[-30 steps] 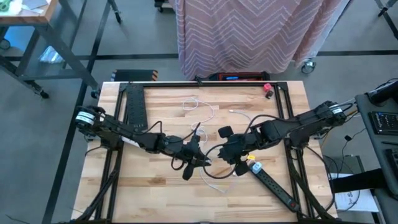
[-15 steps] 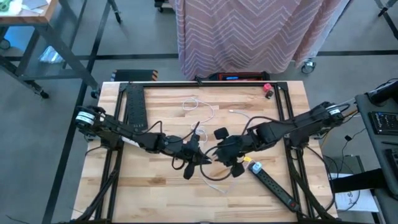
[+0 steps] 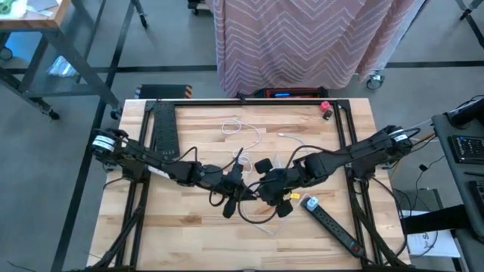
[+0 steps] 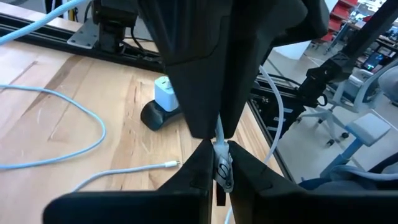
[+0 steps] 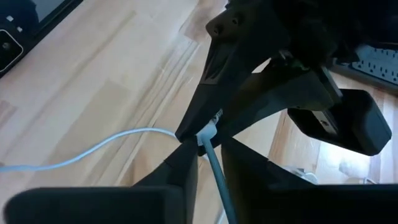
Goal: Insert USB
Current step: Insert the white USB cable into the pink charger adapter
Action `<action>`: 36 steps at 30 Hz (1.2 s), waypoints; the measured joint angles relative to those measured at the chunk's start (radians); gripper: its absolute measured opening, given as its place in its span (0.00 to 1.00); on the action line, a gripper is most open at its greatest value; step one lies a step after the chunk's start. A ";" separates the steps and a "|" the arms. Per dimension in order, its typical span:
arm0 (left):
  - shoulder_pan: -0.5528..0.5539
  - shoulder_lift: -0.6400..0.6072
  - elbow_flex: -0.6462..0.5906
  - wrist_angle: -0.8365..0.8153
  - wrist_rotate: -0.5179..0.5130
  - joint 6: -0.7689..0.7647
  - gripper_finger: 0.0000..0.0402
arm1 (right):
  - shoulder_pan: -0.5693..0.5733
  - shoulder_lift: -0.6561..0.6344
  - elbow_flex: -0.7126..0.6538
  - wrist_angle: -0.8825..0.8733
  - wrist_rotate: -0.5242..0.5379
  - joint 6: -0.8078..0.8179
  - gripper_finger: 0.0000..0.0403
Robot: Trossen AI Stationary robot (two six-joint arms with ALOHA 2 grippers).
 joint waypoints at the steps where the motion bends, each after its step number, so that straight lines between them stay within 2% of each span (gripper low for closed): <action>1: 0.000 0.000 0.000 0.001 0.000 0.000 0.03 | 0.000 -0.002 0.000 0.001 0.000 -0.001 0.12; 8: 0.000 0.000 0.000 0.005 -0.002 0.022 0.04 | 0.000 0.000 0.000 0.000 -0.003 0.011 0.02; 18: 0.000 0.000 0.000 0.016 -0.006 0.034 0.33 | -0.002 -0.055 -0.001 -0.081 0.009 0.088 0.00; 23: 0.000 0.000 0.000 0.013 -0.039 0.038 0.42 | 0.000 -0.105 -0.021 -0.098 0.010 0.112 0.00; 28: 0.000 0.009 0.000 0.069 -0.040 0.048 0.46 | 0.002 -0.117 -0.039 -0.090 0.010 0.095 0.00; 36: 0.000 0.049 0.004 0.123 -0.027 0.054 0.46 | 0.002 -0.079 -0.041 -0.029 0.008 0.047 0.00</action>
